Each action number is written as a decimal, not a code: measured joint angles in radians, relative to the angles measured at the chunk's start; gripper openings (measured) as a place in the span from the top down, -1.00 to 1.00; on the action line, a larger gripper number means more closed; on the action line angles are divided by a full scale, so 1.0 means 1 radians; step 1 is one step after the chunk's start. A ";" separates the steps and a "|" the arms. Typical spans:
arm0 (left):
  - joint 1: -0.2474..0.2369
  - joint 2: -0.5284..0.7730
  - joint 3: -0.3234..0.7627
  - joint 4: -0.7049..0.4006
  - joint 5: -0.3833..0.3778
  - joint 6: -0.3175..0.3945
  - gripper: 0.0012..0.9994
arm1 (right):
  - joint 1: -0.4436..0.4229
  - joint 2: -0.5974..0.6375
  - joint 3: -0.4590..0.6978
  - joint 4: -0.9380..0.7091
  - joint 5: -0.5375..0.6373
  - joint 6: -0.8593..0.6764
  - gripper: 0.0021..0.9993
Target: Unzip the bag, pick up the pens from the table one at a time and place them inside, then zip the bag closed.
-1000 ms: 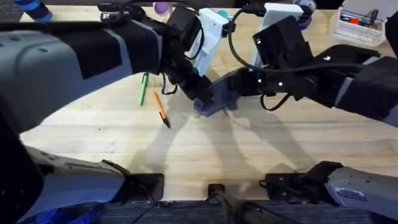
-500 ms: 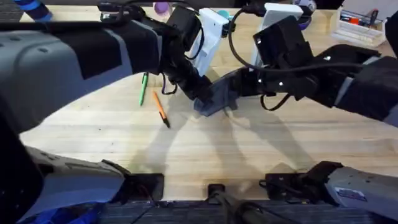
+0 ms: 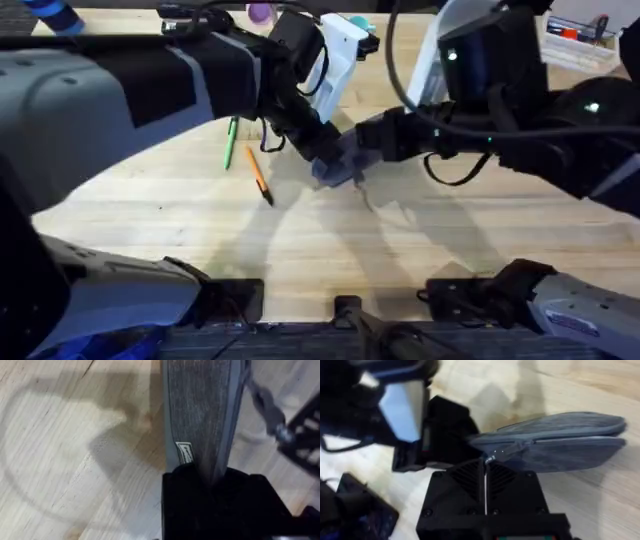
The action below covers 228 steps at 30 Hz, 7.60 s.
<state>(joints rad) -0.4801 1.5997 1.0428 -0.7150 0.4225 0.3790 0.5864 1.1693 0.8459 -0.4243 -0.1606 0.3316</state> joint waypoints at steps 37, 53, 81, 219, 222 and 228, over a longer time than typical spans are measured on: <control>-0.002 0.000 0.000 0.000 0.000 0.003 0.91 | 0.276 -0.190 0.120 -0.301 0.127 -0.241 -0.99; -0.002 0.000 0.000 0.001 0.000 0.007 -0.99 | 0.276 -0.301 0.135 -0.376 0.478 -0.248 -0.99; 0.171 -0.331 0.040 -0.214 0.000 0.063 -0.99 | -0.202 0.069 0.540 -0.647 -0.173 -0.815 -0.99; 0.372 -0.074 0.041 -0.123 -0.534 -0.306 -0.99 | -0.240 0.066 0.550 -0.631 -0.207 -0.989 -0.99; 0.372 -0.034 0.041 -0.120 -0.540 -0.306 -0.99 | -0.238 0.066 0.550 -0.632 -0.207 -0.988 -0.99; 0.389 0.056 0.041 -0.126 -0.539 -0.377 -0.99 | -0.224 0.066 0.550 -0.633 -0.208 -0.985 -0.99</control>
<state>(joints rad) -0.0914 1.6552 1.0840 -0.8410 -0.1167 0.0020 0.3628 1.2350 1.3960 -1.0569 -0.3683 -0.6537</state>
